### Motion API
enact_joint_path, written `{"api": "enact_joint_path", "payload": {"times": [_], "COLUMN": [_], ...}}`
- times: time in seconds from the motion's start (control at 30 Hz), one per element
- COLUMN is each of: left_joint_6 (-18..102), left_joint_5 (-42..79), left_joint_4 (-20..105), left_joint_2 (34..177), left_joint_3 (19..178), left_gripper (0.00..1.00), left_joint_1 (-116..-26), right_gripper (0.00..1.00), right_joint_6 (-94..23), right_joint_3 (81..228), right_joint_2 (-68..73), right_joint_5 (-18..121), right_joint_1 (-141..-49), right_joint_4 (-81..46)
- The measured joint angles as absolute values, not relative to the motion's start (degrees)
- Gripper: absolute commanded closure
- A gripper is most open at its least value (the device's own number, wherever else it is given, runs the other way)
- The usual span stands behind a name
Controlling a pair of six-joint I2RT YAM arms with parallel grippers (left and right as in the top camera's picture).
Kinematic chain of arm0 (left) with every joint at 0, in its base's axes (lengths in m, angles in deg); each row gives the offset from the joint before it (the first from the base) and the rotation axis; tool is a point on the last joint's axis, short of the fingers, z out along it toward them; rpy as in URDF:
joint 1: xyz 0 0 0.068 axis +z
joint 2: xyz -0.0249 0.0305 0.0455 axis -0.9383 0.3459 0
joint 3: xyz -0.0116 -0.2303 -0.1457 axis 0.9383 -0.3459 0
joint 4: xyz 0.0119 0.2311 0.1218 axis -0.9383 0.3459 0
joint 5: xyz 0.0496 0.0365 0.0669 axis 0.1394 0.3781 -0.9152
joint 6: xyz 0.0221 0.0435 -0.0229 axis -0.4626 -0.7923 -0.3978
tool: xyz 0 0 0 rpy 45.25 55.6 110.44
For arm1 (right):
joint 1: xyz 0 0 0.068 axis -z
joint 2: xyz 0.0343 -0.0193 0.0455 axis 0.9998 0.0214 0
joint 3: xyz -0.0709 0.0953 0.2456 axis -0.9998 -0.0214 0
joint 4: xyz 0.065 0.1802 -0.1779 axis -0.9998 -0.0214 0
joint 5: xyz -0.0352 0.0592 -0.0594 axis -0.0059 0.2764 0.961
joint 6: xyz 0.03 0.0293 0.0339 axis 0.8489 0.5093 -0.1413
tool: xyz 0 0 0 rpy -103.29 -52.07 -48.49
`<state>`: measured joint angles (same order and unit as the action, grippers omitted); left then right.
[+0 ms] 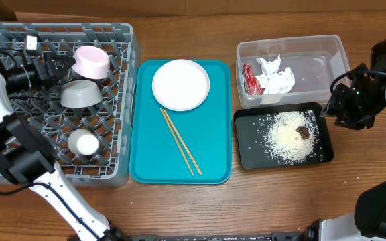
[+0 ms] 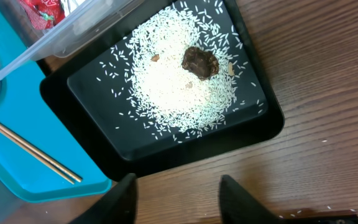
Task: Sort waste into correct bins and load items into the dishwasher
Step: 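Carry the pink bowl into the dish rack and release it, then move the left gripper to the chopsticks and grasp one chopstick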
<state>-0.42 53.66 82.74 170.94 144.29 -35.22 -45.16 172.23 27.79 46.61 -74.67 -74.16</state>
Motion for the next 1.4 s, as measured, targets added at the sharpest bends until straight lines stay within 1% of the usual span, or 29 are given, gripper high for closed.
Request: {"api": "enact_joint_path", "payload": {"times": [0.07, 0.27, 0.33, 0.5, 0.63, 0.8, 0.9, 0.93, 0.97, 1.0, 1.17, 1.4], "left_joint_6": [0.2, 3.7, 5.3, 13.6, 17.4, 19.6, 23.9, 25.5, 26.6, 28.1, 33.0, 40.2], "left_joint_5": [51.0, 42.3, 38.5, 23.4, 16.1, 12.1, 9.2, 7.9, 7.2, 6.2, 4.0, 1.0], "left_joint_4": [83.3, 83.5, 83.5, 85.2, 90.2, 97.4, 103.0, 104.5, 105.1, 105.3, 105.3, 105.2], "left_joint_2": [168.6, 157.9, 154.3, 147.4, 145.2, 145.0, 145.0, 145.0, 145.0, 144.9, 143.2, 132.7], "left_joint_3": [144.3, 144.3, 144.3, 144.4, 144.4, 144.4, 144.4, 144.3, 144.3, 144.3, 140.8, 126.3], "left_gripper": [0.00, 0.00, 0.00, 0.00, 0.00, 0.00, 0.00, 0.00, 0.00, 0.00, 0.00, 0.00], "left_joint_1": [-35.3, -38.3, -40.8, -50.4, -57.0, -61.2, -62.3, -62.6, -62.7, -63.0, -65.1, -72.1], "right_gripper": [0.47, 0.43, 0.42, 0.42, 0.43, 0.42, 0.42, 0.40, 0.35, 0.34, 0.34, 0.33], "right_joint_6": [-45.1, -45.2, -45.1, -45.1, -45.1, -45.1, -45.1, -45.1, -45.1, -45.1, -45.1, -45.1], "right_joint_3": [172.2, 172.2, 172.2, 172.2, 172.2, 172.2, 172.2, 172.2, 172.2, 172.2, 172.2, 172.2], "right_joint_2": [27.8, 27.8, 27.8, 27.8, 27.8, 27.8, 27.8, 27.8, 27.8, 27.8, 27.8, 27.8], "right_joint_5": [46.6, 46.6, 46.6, 46.6, 46.6, 46.6, 46.6, 46.6, 46.6, 46.6, 46.6, 46.6], "right_joint_1": [-74.7, -74.7, -74.7, -74.7, -74.7, -74.7, -74.7, -74.7, -74.7, -74.7, -74.7, -74.7], "right_joint_4": [-74.1, -74.1, -74.1, -74.1, -74.2, -74.7, -75.1, -75.2, -75.2, -75.2, -75.6, -76.0]}}
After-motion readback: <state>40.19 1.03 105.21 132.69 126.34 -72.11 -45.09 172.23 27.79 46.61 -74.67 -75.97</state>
